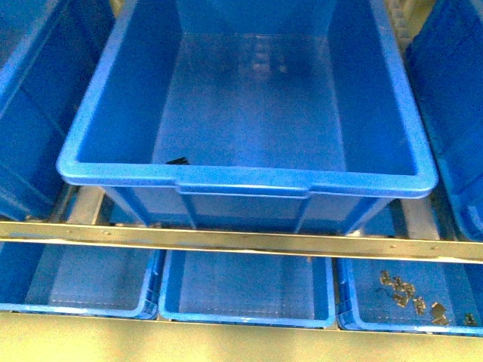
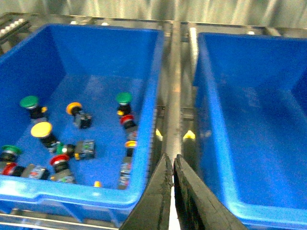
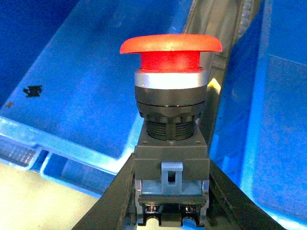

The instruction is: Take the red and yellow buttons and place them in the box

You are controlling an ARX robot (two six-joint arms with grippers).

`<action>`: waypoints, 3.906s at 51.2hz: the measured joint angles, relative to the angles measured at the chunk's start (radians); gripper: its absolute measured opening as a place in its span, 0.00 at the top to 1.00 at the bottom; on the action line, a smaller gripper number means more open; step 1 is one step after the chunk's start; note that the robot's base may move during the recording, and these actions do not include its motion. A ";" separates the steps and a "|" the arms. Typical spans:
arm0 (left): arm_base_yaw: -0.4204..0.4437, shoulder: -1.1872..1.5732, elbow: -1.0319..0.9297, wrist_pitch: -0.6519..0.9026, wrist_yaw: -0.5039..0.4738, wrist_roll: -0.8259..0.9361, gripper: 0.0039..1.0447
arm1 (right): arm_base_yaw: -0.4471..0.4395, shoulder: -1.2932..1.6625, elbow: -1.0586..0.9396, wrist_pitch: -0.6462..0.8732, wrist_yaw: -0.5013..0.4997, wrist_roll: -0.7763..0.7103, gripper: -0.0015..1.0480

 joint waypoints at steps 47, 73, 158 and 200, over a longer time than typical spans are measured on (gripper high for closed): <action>-0.005 -0.691 -0.023 -0.614 -0.006 0.002 0.98 | 0.222 0.189 0.066 0.113 0.145 0.085 0.74; -0.005 -0.796 -0.023 -0.717 -0.006 0.002 0.72 | 0.295 0.394 0.144 0.234 0.134 0.105 0.74; -0.005 -0.797 -0.023 -0.717 -0.006 0.004 0.07 | 0.181 1.730 1.489 -0.088 0.309 0.560 0.35; -0.005 -0.797 -0.023 -0.717 -0.006 0.004 0.07 | 0.003 0.539 0.223 0.214 0.031 0.528 0.06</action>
